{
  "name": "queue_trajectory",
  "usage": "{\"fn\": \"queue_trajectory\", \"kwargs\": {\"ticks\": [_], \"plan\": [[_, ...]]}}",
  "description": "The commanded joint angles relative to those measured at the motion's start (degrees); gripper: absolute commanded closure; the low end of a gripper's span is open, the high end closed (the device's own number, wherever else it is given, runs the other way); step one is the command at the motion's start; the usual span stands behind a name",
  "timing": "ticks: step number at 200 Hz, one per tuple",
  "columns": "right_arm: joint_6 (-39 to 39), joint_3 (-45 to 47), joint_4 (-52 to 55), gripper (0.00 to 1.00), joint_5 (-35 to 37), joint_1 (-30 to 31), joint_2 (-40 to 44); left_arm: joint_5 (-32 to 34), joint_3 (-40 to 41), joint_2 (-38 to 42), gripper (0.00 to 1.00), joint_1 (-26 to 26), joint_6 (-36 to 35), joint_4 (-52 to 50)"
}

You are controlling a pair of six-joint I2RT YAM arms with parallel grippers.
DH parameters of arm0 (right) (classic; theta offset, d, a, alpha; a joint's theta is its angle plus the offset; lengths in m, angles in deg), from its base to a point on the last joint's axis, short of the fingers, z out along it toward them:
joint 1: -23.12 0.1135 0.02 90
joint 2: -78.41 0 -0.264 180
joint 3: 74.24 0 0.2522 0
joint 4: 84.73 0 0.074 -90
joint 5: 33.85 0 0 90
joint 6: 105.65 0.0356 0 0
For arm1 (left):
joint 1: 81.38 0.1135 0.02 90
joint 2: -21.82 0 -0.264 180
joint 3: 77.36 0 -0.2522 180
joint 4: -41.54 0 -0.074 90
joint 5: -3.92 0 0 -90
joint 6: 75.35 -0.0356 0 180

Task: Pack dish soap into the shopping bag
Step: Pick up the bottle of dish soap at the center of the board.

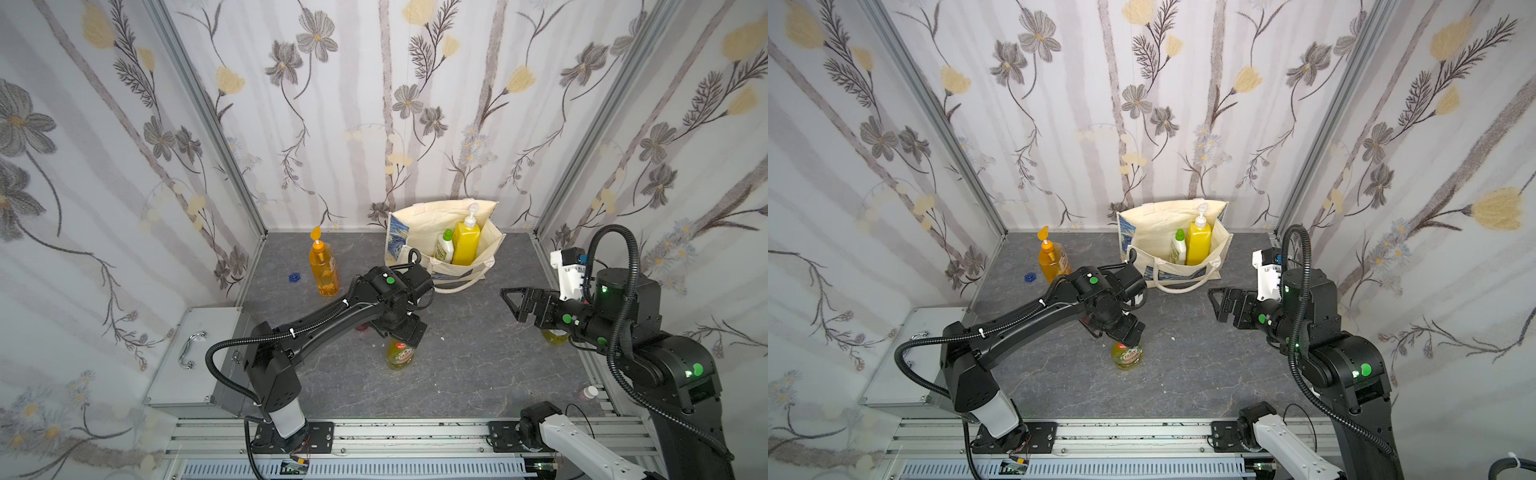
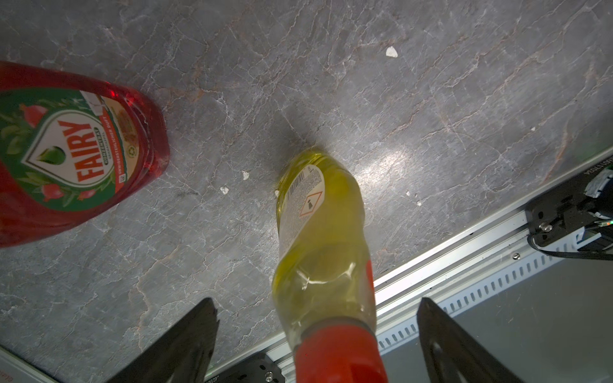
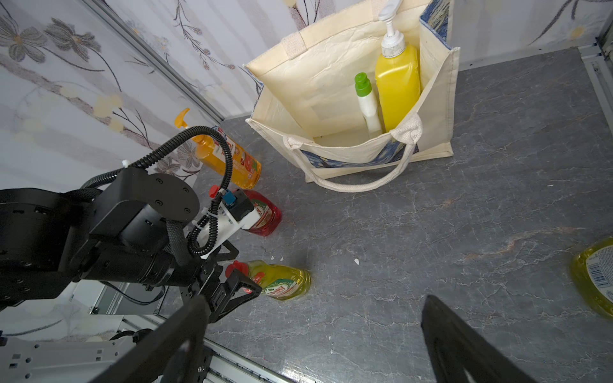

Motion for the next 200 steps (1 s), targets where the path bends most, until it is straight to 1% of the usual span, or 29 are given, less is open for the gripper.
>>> {"fn": "queue_trajectory", "kwargs": {"ticks": [1, 51, 89, 109, 128, 141, 172, 200], "plan": [[0.8, -0.4, 0.1, 0.0, 0.1, 0.0, -0.2, -1.8, 0.6, -0.4, 0.07, 0.8, -1.6, 1.6], [1.4, -0.6, 0.5, 0.0, 0.3, 0.0, -0.1, -3.3, 1.5, -0.7, 0.11, 1.4, -4.3, 1.3], [1.7, -0.6, 0.4, 0.0, 0.3, 0.0, -0.4, -3.6, 3.8, 0.4, 0.11, 1.7, -5.2, 2.3], [1.7, -0.4, 0.2, 0.0, 0.3, -0.1, -0.5, -3.1, 5.0, 1.0, 0.09, 1.8, -5.9, 2.7], [1.8, -0.1, 0.0, 0.0, 0.1, -0.1, -0.4, -2.2, 5.5, 1.4, 0.05, 1.8, -7.0, 3.2], [1.8, 0.2, -0.3, 0.0, 0.1, -0.1, -0.6, -1.5, 5.8, 2.1, 0.04, 1.7, -7.6, 4.2], [2.0, 0.2, -0.8, 0.0, -0.2, -0.1, -1.1, 0.2, 9.7, 7.9, 0.03, 1.7, -7.9, 11.6], [2.3, 0.2, -1.0, 0.0, 0.0, -0.1, -1.1, -0.2, 19.9, 17.0, 0.03, 1.6, -8.7, 21.8]]}}
